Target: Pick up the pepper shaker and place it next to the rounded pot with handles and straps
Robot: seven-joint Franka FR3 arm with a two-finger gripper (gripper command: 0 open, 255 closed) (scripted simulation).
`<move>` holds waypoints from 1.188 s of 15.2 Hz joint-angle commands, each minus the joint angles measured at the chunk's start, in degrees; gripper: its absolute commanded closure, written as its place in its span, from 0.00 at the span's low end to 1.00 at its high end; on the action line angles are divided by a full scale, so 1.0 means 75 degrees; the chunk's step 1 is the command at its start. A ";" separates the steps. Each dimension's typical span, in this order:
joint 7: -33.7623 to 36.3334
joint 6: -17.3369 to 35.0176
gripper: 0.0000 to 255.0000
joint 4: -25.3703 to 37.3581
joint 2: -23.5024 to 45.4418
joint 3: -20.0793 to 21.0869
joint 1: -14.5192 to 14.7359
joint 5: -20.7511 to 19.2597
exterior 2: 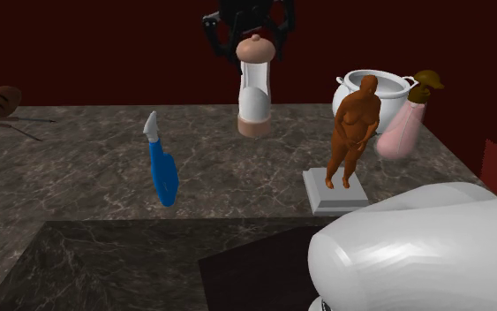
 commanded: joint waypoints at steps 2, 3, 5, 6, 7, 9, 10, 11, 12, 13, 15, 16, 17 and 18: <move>-0.0063 -0.0283 1.00 0.0391 0.0101 -0.0013 -0.0037 -0.0031; -0.0084 -0.0374 1.00 0.0515 0.0132 -0.0017 -0.0048 -0.0041; -0.0123 -0.0555 1.00 0.0767 0.0198 -0.0023 -0.0071 -0.0060; -0.0134 -0.0605 1.00 0.0836 0.0216 -0.0025 -0.0078 -0.0066; -0.0272 -0.0499 1.00 0.0871 0.0330 -0.0150 -0.0142 -0.0167; -0.0541 -0.0290 1.00 0.0965 0.0578 -0.0395 -0.0270 -0.0359; -0.0673 -0.0187 1.00 0.1025 0.0712 -0.0514 -0.0334 -0.0450; -0.0802 -0.0085 1.00 0.1095 0.0853 -0.0631 -0.0397 -0.0537; -0.0931 0.0014 1.00 0.1173 0.1001 -0.0745 -0.0460 -0.0620; -0.1057 0.0112 1.00 0.1261 0.1154 -0.0857 -0.0523 -0.0699; -0.1307 0.0299 1.00 0.1463 0.1479 -0.1073 -0.0646 -0.0843; -0.1430 0.0389 1.00 0.1579 0.1651 -0.1178 -0.0705 -0.0909; -0.1551 0.0475 1.00 0.1703 0.1827 -0.1282 -0.0763 -0.0969; -0.1673 0.0557 1.00 0.1837 0.2009 -0.1381 -0.0821 -0.1025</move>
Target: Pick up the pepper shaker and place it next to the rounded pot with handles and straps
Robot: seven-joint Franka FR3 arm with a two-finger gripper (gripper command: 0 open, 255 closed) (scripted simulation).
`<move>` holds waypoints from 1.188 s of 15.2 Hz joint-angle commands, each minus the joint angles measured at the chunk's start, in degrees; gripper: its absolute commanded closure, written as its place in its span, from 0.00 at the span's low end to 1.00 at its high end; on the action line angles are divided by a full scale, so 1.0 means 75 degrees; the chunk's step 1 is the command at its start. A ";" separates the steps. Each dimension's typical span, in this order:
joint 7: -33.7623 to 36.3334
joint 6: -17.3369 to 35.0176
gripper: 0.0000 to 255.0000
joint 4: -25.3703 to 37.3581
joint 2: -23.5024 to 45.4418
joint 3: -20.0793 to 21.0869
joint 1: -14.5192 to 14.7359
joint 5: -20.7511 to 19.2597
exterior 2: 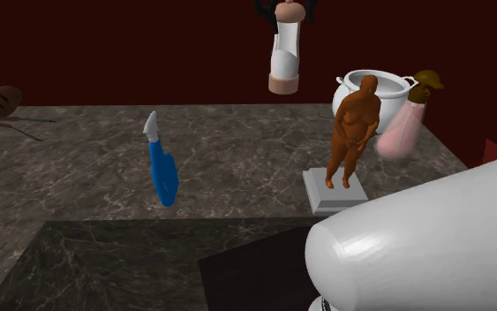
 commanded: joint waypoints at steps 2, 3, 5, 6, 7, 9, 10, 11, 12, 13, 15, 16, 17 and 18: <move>-0.0391 0.0264 1.00 0.0396 0.0545 -0.0318 -0.0177 -0.0165; -0.0510 0.0334 1.00 0.0558 0.0742 -0.0412 -0.0229 -0.0206; -0.0751 0.0461 1.00 0.0912 0.1151 -0.0595 -0.0332 -0.0270; -0.0871 0.0517 1.00 0.1103 0.1363 -0.0682 -0.0383 -0.0294; -0.0992 0.0567 1.00 0.1305 0.1580 -0.0767 -0.0433 -0.0312; -0.1236 0.0651 1.00 0.1741 0.2028 -0.0933 -0.0530 -0.0331; -0.1359 0.0684 1.00 0.1976 0.2260 -0.1012 -0.0579 -0.0331; -0.1483 0.0710 1.00 0.2223 0.2497 -0.1088 -0.0629 -0.0326; -0.1608 0.0730 1.00 0.2482 0.2740 -0.1160 -0.0681 -0.0314; -0.1734 0.0741 1.00 0.2754 0.2989 -0.1231 -0.0732 -0.0296; -0.1989 0.0739 1.00 0.3342 0.3507 -0.1361 -0.0843 -0.0244; -0.2118 0.0724 1.00 0.3661 0.3777 -0.1422 -0.0900 -0.0209; -0.2248 0.0699 1.00 0.3997 0.4056 -0.1481 -0.0959 -0.0169; -0.2379 0.0662 1.00 0.4354 0.4345 -0.1536 -0.1021 -0.0124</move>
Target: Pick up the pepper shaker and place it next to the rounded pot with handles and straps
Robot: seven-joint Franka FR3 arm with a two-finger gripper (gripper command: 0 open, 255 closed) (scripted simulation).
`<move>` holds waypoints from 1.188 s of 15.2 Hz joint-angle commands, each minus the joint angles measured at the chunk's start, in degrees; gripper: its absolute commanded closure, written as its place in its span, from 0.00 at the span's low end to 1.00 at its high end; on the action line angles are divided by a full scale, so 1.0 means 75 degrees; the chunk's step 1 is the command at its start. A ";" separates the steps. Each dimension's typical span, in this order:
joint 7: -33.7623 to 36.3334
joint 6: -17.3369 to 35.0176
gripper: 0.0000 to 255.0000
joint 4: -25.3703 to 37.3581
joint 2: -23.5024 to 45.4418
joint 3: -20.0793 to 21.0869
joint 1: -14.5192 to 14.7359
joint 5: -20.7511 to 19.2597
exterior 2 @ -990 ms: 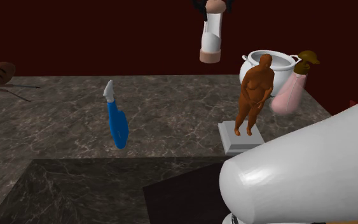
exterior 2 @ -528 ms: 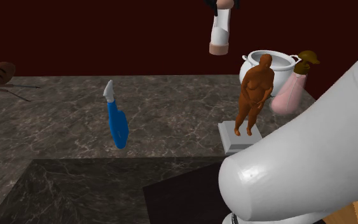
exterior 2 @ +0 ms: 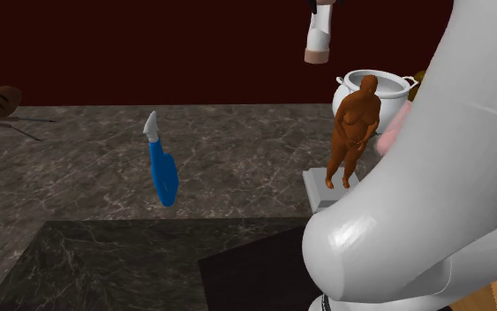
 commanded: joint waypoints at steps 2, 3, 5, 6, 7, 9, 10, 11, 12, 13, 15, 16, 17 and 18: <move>-0.0415 -0.0152 1.00 0.1151 0.0899 -0.0162 -0.0202 0.0148; -0.0548 -0.0233 1.00 0.1589 0.1227 -0.0205 -0.0276 0.0208; -0.0596 -0.0171 1.00 0.1695 0.1382 -0.0221 -0.0325 0.0235; -0.0568 -0.0054 1.00 0.1534 0.1341 -0.0220 -0.0325 0.0227; -0.0540 0.0061 1.00 0.1379 0.1304 -0.0220 -0.0325 0.0220; -0.0485 0.0287 1.00 0.1082 0.1239 -0.0219 -0.0325 0.0204; -0.0459 0.0397 1.00 0.0940 0.1210 -0.0220 -0.0325 0.0196; -0.0432 0.0507 1.00 0.0802 0.1184 -0.0220 -0.0325 0.0188; -0.0406 0.0615 1.00 0.0667 0.1161 -0.0220 -0.0325 0.0180; -0.0380 0.0722 1.00 0.0536 0.1140 -0.0221 -0.0326 0.0172; -0.0329 0.0933 1.00 0.0284 0.1104 -0.0222 -0.0327 0.0156; -0.0304 0.1037 1.00 0.0163 0.1090 -0.0223 -0.0328 0.0148; -0.0278 0.1140 1.00 0.0045 0.1078 -0.0224 -0.0328 0.0139; -0.0253 0.1243 1.00 -0.0070 0.1068 -0.0225 -0.0329 0.0131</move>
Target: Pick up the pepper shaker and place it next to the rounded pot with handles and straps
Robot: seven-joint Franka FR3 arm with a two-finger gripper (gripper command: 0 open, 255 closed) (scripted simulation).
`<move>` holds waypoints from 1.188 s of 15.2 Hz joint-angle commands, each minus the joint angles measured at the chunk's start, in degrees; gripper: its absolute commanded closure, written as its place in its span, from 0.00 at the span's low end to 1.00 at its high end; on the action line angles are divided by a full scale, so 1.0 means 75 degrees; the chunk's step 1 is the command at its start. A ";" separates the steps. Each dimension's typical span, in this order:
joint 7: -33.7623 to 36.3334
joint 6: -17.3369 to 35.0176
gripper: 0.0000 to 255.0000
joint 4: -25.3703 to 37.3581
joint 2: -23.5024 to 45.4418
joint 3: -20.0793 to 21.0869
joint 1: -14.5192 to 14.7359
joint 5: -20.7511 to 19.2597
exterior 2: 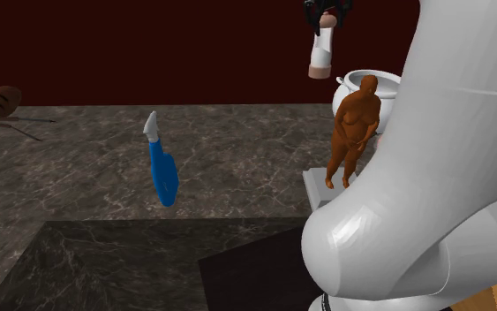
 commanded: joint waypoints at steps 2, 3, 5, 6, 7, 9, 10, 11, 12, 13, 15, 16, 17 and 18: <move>0.0067 0.0306 1.00 -0.0327 -0.0021 -0.0005 -0.0007 -0.0023; 0.0092 0.0406 1.00 -0.0434 -0.0025 -0.0007 -0.0008 -0.0032; 0.0141 0.0604 1.00 -0.0640 -0.0028 -0.0009 -0.0011 -0.0050; 0.0166 0.0703 1.00 -0.0740 -0.0027 -0.0011 -0.0012 -0.0059; 0.0190 0.0800 1.00 -0.0837 -0.0023 -0.0012 -0.0013 -0.0069; 0.0239 0.0994 1.00 -0.1024 -0.0012 -0.0015 -0.0016 -0.0088; 0.0263 0.1090 1.00 -0.1115 -0.0004 -0.0017 -0.0018 -0.0098; 0.0287 0.1186 1.00 -0.1203 0.0006 -0.0019 -0.0019 -0.0108; 0.0312 0.1281 1.00 -0.1289 0.0018 -0.0021 -0.0021 -0.0118; 0.0336 0.1376 1.00 -0.1373 0.0031 -0.0023 -0.0022 -0.0128; 0.0385 0.1564 1.00 -0.1535 0.0062 -0.0027 -0.0025 -0.0149; 0.0410 0.1657 1.00 -0.1612 0.0080 -0.0029 -0.0027 -0.0160; 0.0434 0.1750 1.00 -0.1688 0.0100 -0.0032 -0.0029 -0.0171; 0.0459 0.1843 1.00 -0.1762 0.0121 -0.0034 -0.0030 -0.0182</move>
